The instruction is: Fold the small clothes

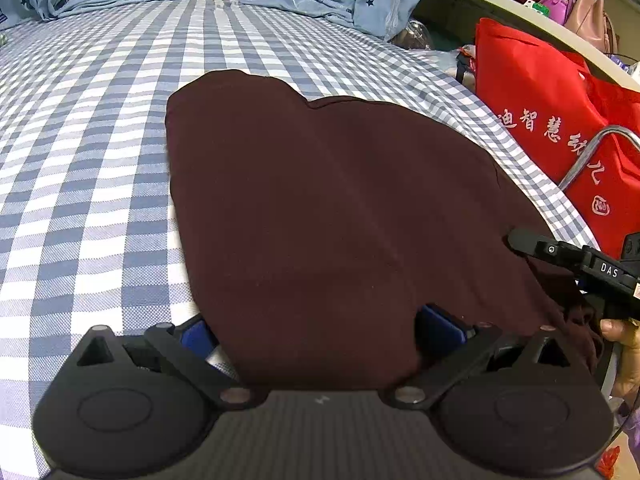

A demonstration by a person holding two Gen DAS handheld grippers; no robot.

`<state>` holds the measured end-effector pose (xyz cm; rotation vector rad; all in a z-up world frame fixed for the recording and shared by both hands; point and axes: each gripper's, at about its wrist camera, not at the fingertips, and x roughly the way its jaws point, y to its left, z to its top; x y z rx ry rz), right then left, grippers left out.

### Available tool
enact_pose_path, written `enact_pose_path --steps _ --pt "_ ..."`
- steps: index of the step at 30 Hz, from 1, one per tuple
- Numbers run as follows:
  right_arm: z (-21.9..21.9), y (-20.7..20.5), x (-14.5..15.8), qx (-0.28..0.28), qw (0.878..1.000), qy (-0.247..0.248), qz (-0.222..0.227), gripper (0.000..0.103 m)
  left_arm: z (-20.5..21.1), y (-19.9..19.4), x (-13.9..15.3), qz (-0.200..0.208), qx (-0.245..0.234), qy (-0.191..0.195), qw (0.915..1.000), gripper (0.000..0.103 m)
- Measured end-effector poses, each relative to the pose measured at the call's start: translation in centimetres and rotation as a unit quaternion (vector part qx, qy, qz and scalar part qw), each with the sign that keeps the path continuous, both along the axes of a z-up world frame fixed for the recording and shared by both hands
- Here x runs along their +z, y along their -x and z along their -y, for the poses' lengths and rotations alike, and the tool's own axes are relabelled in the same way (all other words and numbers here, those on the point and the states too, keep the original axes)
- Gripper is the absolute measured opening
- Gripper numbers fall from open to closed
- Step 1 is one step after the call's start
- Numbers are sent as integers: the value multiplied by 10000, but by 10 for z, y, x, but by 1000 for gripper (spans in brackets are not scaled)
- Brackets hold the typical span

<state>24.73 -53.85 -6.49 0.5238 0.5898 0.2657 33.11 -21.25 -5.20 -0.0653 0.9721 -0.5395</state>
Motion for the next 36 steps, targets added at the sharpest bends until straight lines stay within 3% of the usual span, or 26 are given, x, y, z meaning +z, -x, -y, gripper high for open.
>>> enact_pose_path --steps 5,9,13,18,20,24,25,31,36 --pt "-3 -10 9 -116 9992 -67 -367 85 8 -8 5 -259 -12 -273 9993 103" --pt "-16 -20 27 -32 9965 384 -748 86 11 -8 7 -306 -40 -285 9991 98" --pt "-34 -15 29 -45 9946 809 -644 69 9 -5 6 -321 32 -167 9993 91" --pt "-28 -10 29 -446 9958 314 -730 54 6 -5 8 -394 33 -56 9992 84" --pt "-33 -9 34 -437 9956 468 -679 47 5 -4 10 -361 51 -45 9993 78" --pt "-52 -2 54 -343 9938 981 -387 14 0 -2 18 -329 127 54 9994 65" --pt "-55 -1 59 -353 9932 1058 -319 12 -1 -2 21 -334 135 101 9993 61" --pt "-71 7 92 -304 9955 896 75 10 -21 -6 32 -506 228 605 9966 40" --pt "-92 9 121 -66 9965 755 357 10 -39 -6 46 -460 341 798 9952 34"
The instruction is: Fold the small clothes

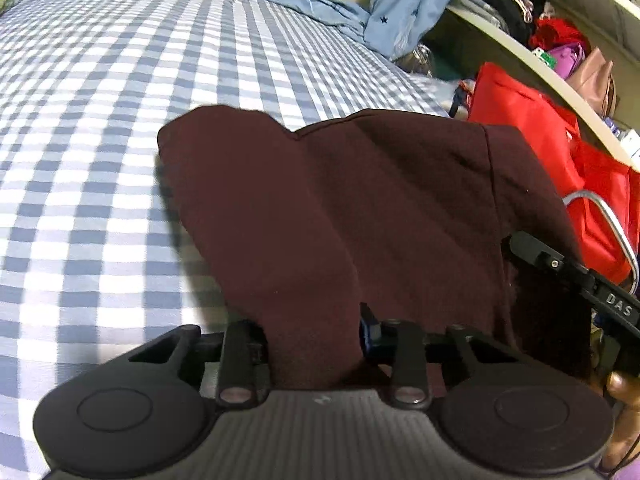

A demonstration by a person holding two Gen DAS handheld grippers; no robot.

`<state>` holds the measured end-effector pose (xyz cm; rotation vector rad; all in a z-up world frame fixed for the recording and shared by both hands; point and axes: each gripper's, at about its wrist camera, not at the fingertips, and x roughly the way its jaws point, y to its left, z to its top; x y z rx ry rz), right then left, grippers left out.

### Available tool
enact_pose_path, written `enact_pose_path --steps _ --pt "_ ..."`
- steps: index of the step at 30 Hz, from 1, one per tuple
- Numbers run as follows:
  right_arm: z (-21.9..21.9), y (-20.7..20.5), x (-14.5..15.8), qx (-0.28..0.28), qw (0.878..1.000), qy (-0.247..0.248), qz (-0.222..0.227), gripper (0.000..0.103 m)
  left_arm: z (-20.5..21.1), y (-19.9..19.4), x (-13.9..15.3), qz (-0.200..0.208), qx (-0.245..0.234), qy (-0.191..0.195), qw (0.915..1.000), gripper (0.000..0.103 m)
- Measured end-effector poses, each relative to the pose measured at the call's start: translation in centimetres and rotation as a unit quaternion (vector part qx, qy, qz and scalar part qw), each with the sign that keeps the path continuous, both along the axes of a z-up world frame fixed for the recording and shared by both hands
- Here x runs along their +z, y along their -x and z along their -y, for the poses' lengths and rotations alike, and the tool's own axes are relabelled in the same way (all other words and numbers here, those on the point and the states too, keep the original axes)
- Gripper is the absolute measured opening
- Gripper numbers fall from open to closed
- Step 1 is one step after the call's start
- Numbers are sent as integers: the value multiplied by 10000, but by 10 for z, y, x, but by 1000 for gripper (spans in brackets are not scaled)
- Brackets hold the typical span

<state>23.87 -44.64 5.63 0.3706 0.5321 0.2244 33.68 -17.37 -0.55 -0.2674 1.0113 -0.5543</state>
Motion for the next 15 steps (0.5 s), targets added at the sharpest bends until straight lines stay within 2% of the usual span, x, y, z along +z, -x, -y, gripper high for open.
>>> enact_pose_path --steps 9,15 --pt "-64 -30 23 416 9973 -336 509 10 -62 -2 35 441 506 -372 9971 34" --pt "-112 -79 11 531 9908 -1145 483 10 -119 -17 47 543 955 -758 9911 34"
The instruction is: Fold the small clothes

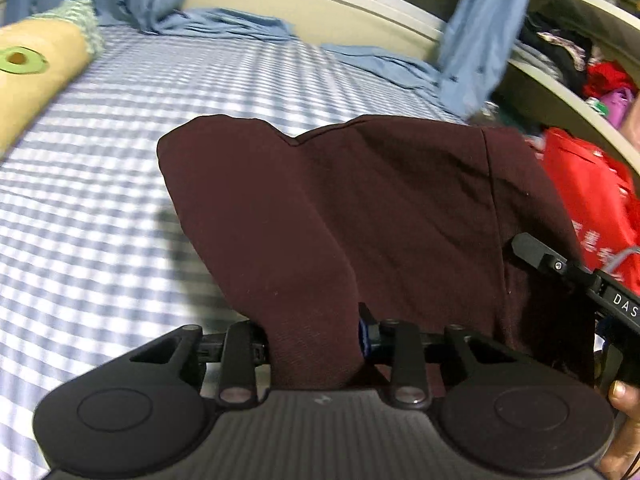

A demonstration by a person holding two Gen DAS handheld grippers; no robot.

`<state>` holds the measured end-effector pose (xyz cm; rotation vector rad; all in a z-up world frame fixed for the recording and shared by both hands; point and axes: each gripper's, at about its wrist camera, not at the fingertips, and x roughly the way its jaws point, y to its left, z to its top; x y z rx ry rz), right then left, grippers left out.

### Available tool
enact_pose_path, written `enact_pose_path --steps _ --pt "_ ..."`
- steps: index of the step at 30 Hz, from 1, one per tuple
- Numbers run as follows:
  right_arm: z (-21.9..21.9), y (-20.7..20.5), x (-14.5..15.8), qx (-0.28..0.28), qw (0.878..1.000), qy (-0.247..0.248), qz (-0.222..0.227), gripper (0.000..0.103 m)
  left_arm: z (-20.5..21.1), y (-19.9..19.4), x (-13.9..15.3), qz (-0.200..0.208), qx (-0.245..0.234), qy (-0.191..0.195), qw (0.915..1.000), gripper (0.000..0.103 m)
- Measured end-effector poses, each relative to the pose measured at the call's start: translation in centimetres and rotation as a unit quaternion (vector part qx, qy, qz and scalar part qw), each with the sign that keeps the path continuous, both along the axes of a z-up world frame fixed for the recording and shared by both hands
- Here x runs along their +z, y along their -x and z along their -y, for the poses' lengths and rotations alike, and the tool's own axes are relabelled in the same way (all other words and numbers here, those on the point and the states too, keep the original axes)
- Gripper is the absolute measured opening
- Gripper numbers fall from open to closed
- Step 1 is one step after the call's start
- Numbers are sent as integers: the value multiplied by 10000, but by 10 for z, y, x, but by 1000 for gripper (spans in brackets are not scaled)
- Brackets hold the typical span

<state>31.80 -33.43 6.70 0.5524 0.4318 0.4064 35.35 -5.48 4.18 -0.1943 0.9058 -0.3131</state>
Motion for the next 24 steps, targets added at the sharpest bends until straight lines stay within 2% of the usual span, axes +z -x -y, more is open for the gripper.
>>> enact_pose_path --steps 5,9,14,18,20,22,24 --pt "-38 -35 -19 75 9987 -464 -190 10 -25 -14 -4 120 297 -219 9992 34" --pt "-57 -56 -39 35 9972 -566 -492 10 -32 -30 -24 -15 428 -124 9990 34" --pt "-64 -66 -62 -26 9960 -171 -882 10 -44 -28 -59 -206 497 -21 9985 35" --pt "-58 -67 -77 -124 9940 59 -1085 12 -60 -20 -68 -182 542 289 9979 38" --pt "-57 -67 -80 -153 9929 131 -1171 17 -63 -20 -72 -210 582 338 9975 43" --pt "-59 -67 -82 -200 9913 381 -1243 29 -61 -19 -76 -194 614 239 9976 50" --pt "-60 -64 -83 -229 9898 621 -1258 33 -61 -16 -77 -131 658 114 9977 56"
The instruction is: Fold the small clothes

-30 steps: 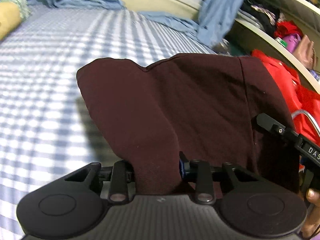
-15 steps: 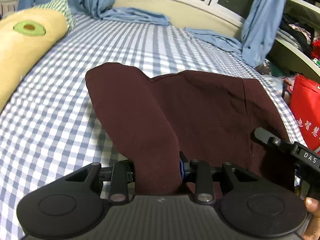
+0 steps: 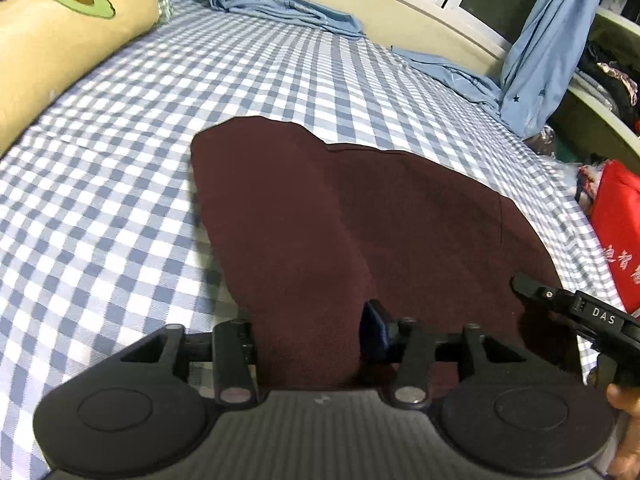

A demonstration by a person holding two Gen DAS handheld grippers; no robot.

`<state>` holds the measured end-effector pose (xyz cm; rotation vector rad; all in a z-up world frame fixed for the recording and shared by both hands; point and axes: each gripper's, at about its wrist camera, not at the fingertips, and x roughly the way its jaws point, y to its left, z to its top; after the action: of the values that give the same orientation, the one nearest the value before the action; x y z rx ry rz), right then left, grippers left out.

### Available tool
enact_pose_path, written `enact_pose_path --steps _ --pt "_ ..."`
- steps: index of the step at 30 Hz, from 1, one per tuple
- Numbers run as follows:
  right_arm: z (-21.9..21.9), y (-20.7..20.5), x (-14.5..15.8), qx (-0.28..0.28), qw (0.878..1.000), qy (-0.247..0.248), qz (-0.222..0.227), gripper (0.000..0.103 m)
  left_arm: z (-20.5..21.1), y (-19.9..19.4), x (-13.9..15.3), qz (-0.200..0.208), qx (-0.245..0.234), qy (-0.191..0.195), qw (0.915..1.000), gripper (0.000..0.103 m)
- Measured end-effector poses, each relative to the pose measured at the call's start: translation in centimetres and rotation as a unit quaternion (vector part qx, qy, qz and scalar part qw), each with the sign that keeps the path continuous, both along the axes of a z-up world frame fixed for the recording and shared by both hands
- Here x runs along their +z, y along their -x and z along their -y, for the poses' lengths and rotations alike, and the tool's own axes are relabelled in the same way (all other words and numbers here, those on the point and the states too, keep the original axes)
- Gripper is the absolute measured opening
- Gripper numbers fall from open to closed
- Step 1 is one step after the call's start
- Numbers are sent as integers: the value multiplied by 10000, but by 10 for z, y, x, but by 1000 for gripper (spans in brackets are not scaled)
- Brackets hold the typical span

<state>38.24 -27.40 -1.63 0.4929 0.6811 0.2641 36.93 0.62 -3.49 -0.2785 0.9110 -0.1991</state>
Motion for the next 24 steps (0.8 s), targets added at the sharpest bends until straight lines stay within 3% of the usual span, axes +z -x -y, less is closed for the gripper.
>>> enact_pose_path --steps 2,3,7,12,19,24 --pt "0 2 -2 12 9999 110 -25 39 1 3 1 -21 77 -99 9999 76" --pt "0 4 -2 9 9999 157 -46 46 1 4 1 -27 111 -138 9998 80" --pt "0 15 0 8 9990 438 37 75 -1 13 3 -38 272 -221 9994 94" --pt "-2 35 7 -4 9974 683 228 94 -4 37 12 68 499 -322 9982 99" --pt "-23 68 19 349 9883 1349 624 102 0 93 23 611 617 -550 9947 102" --pt "-32 83 8 573 9814 1771 478 102 16 111 13 887 682 -1095 9877 102"
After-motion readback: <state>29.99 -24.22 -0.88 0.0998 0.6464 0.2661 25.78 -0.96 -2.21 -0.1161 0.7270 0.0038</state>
